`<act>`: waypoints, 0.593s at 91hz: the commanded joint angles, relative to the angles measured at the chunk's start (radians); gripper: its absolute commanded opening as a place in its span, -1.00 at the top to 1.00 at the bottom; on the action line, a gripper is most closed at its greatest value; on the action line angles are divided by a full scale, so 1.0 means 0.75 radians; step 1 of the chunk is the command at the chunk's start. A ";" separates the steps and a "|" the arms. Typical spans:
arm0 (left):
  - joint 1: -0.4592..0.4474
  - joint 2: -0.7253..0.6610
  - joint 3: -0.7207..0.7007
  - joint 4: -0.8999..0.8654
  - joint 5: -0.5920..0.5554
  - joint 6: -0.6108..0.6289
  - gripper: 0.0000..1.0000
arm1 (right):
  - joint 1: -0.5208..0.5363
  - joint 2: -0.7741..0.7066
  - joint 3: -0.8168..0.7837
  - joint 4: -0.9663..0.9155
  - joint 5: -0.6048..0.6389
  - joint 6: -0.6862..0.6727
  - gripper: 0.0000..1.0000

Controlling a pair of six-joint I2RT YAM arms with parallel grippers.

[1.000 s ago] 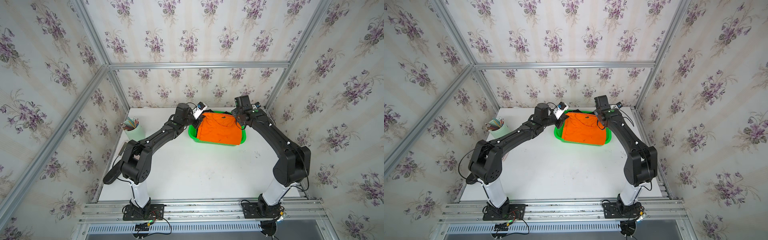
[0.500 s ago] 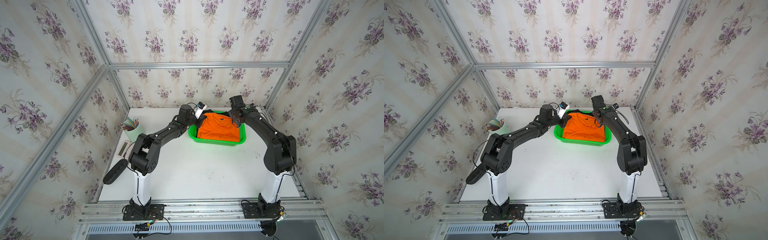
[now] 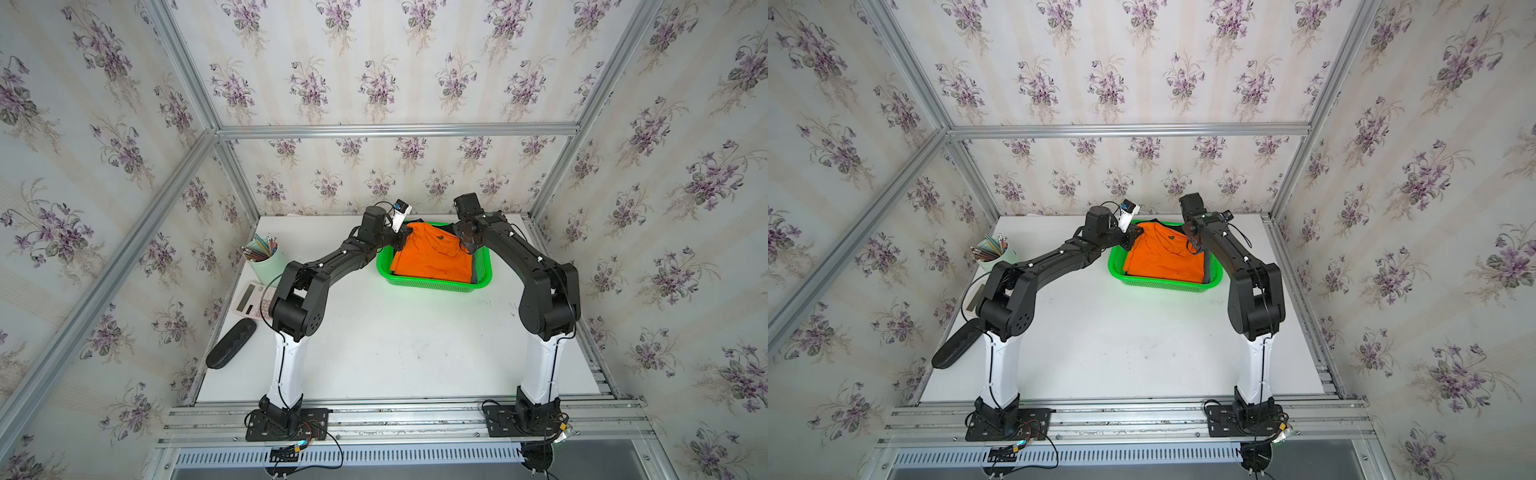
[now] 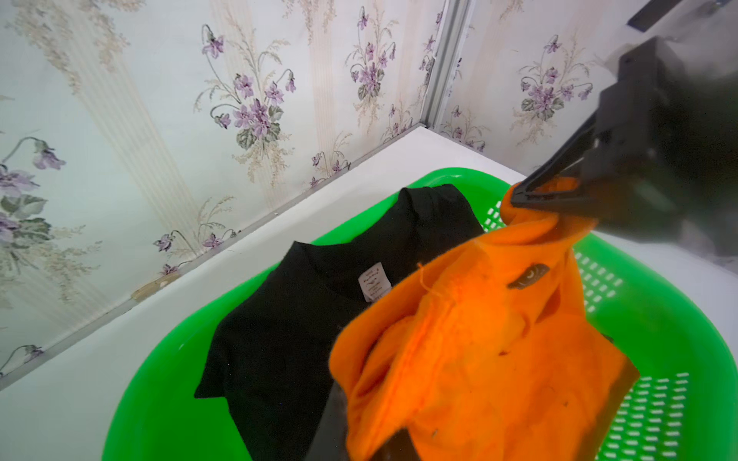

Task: Put the folded t-shirts into the basket
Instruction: Place the T-shirt in the bin.

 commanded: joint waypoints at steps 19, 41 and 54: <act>0.000 0.077 0.258 -0.334 -0.228 -0.138 -0.86 | -0.116 -0.061 -0.034 0.212 -0.102 -0.049 -0.29; 0.015 -0.151 0.117 -0.355 -0.550 -0.244 -0.87 | -0.237 -0.416 -0.245 0.479 -0.265 -0.405 -0.61; 0.016 -0.309 0.012 -0.344 -0.643 -0.277 -0.87 | -0.240 -0.636 -0.393 0.509 -0.235 -0.634 -0.62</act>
